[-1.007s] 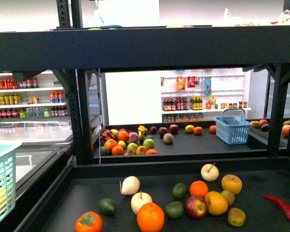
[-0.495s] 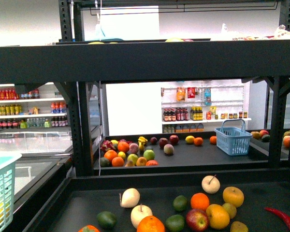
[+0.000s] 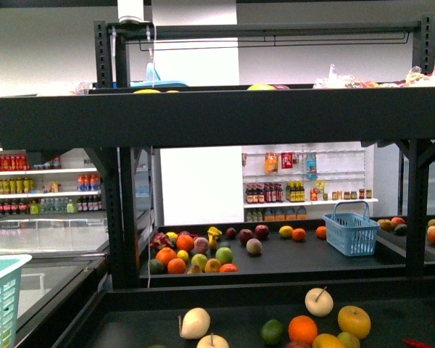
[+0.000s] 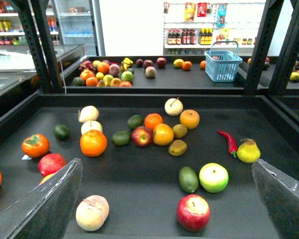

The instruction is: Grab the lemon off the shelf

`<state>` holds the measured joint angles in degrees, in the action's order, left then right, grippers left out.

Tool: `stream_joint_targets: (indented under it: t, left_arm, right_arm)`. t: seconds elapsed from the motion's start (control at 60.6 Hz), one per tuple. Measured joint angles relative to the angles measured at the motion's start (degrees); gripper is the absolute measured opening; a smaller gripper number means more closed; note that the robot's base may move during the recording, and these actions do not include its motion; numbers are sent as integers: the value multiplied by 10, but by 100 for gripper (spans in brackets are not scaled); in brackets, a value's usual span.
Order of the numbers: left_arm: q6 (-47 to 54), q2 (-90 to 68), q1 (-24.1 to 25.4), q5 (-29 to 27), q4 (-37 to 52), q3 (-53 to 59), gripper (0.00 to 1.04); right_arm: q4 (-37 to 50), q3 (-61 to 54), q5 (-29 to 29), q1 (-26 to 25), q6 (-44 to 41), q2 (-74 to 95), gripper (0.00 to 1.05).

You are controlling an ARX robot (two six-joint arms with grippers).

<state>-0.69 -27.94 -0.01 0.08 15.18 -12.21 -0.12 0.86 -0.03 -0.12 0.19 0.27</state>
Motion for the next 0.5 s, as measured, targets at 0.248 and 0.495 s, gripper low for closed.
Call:
stream_joint_targets:
  t: [0.248, 0.495]
  left_arm:
    - [0, 61, 0, 0, -2, 54, 3]
    - [0, 112, 0, 0, -23, 83, 3]
  right_arm:
    - [0, 0, 0, 0, 0, 0, 102]
    - [0, 0, 0, 0, 0, 0, 102]
